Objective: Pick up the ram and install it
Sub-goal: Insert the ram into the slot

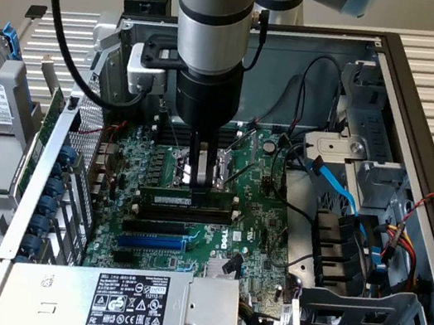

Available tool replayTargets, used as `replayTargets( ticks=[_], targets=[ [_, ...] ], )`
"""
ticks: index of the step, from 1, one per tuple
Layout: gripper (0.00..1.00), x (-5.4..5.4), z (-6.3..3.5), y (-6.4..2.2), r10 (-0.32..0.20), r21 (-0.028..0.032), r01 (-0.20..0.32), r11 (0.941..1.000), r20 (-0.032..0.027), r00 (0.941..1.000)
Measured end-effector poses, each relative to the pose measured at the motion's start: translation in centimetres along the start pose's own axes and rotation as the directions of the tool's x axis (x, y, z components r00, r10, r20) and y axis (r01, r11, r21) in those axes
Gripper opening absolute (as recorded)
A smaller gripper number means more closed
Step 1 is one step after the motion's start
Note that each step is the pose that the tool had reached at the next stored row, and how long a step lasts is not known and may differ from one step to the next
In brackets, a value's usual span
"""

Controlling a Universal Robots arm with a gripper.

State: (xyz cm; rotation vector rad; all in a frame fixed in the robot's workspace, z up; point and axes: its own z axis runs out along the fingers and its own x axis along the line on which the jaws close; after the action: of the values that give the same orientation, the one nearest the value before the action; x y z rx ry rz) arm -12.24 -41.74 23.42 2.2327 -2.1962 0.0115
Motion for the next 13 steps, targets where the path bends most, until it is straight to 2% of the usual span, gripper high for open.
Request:
replayTargets(
  ticks=[13],
  targets=[
    [0.14,0.02,0.06,0.05,0.004,0.0014,-0.004,1.0000,0.0001,1.0000]
  ],
)
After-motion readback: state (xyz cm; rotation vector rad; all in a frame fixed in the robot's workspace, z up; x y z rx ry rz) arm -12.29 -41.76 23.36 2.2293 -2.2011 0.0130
